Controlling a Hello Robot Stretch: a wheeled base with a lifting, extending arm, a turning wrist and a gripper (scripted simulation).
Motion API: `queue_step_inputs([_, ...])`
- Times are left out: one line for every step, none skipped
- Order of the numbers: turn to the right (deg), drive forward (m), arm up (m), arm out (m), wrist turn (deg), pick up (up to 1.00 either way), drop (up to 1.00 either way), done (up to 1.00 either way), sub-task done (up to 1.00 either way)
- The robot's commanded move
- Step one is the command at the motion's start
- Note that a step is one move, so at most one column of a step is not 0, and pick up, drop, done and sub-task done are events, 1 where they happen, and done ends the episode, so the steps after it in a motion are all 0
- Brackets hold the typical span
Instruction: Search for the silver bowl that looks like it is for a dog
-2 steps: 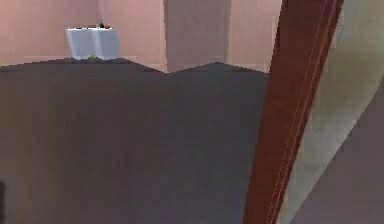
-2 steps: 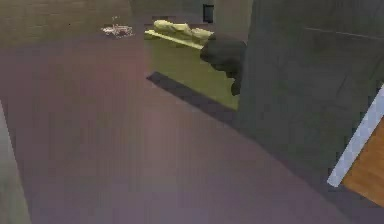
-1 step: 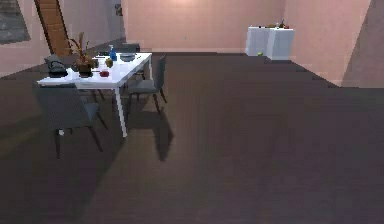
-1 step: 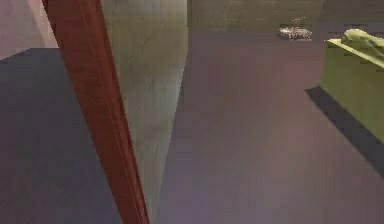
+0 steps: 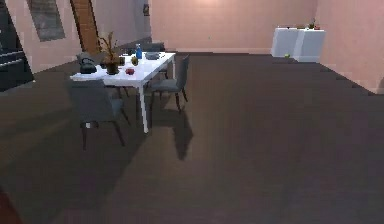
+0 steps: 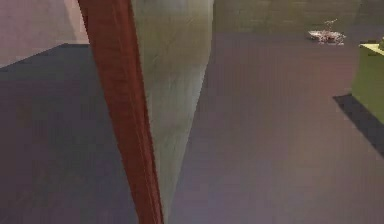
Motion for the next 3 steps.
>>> queue_step_inputs([0.0,1.00,0.00,0.00,0.0,0.00,0.00,0.00,0.00])
queue_step_inputs([0.0,1.00,0.00,0.00,0.0,0.00,0.00,0.00,0.00])
queue_step_inputs([0.0,0.55,0.00,0.00,0.0,0.00,0.00,0.00,0.00])
